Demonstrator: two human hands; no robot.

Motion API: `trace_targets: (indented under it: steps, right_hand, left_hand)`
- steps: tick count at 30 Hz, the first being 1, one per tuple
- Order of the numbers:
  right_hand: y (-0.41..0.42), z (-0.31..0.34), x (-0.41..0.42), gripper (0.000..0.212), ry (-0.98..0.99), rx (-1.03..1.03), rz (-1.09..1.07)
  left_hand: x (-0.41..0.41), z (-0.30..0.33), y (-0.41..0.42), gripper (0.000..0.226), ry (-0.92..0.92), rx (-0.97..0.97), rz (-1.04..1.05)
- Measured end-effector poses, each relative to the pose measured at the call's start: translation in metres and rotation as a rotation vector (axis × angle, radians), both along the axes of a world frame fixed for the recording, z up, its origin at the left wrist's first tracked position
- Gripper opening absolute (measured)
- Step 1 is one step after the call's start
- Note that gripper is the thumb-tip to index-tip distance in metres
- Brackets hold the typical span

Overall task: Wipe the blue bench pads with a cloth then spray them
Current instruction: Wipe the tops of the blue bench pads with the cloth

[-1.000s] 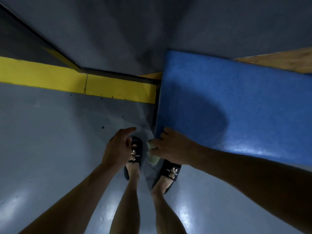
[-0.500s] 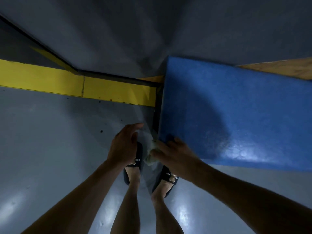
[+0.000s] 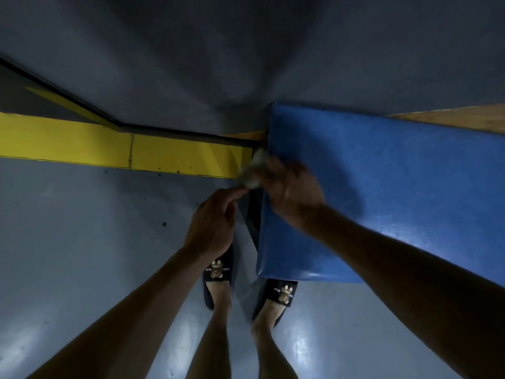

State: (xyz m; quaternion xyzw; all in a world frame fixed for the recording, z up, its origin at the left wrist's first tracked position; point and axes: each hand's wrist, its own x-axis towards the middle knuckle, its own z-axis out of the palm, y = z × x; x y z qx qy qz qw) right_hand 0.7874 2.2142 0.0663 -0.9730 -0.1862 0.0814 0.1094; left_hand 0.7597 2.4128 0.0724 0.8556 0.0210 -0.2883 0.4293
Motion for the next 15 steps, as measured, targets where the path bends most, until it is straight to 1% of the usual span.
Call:
trace_targets:
  steps: [1, 2, 3, 5, 6, 8, 10, 12, 14, 15]
  right_hand:
    - [-0.005, 0.0, -0.012, 0.044, -0.023, -0.027, 0.098]
    - [-0.014, 0.002, -0.014, 0.047, -0.041, -0.046, 0.151]
    - [-0.025, 0.002, -0.009, 0.05, -0.064, -0.057, 0.158]
    - [-0.045, 0.001, 0.009, 0.049, -0.112, -0.094, 0.068]
    - [-0.053, 0.003, 0.02, 0.048, -0.135, -0.118, -0.005]
    - [-0.07, 0.008, 0.036, 0.047, -0.168, -0.158, -0.218]
    - [-0.091, 0.012, 0.044, 0.048, -0.113, -0.17, -0.517]
    - [-0.11, 0.016, 0.046, 0.046, -0.072, -0.169, -0.762]
    - [-0.111, 0.018, 0.045, 0.043, -0.054, -0.185, -0.9]
    - [-0.103, 0.019, 0.049, 0.042, -0.038, -0.183, -0.928]
  left_hand:
    - [0.002, 0.001, -0.001, 0.035, -0.005, 0.002, -0.014]
    - [0.004, 0.001, -0.001, 0.034, -0.006, 0.006, -0.03]
    - [0.006, 0.002, -0.001, 0.034, 0.0, 0.015, -0.046]
    - [0.009, 0.001, 0.001, 0.035, 0.004, 0.036, -0.058]
    - [0.01, 0.0, 0.002, 0.036, -0.001, 0.037, -0.057]
    - [0.013, -0.003, 0.004, 0.035, -0.005, 0.029, -0.059]
    - [0.015, -0.006, 0.004, 0.034, 0.017, 0.033, -0.06]
    - [0.016, -0.009, 0.004, 0.035, 0.035, 0.037, -0.047]
    - [0.016, -0.01, 0.003, 0.036, 0.026, 0.029, -0.049]
    - [0.016, -0.01, 0.003, 0.036, 0.016, 0.019, -0.057]
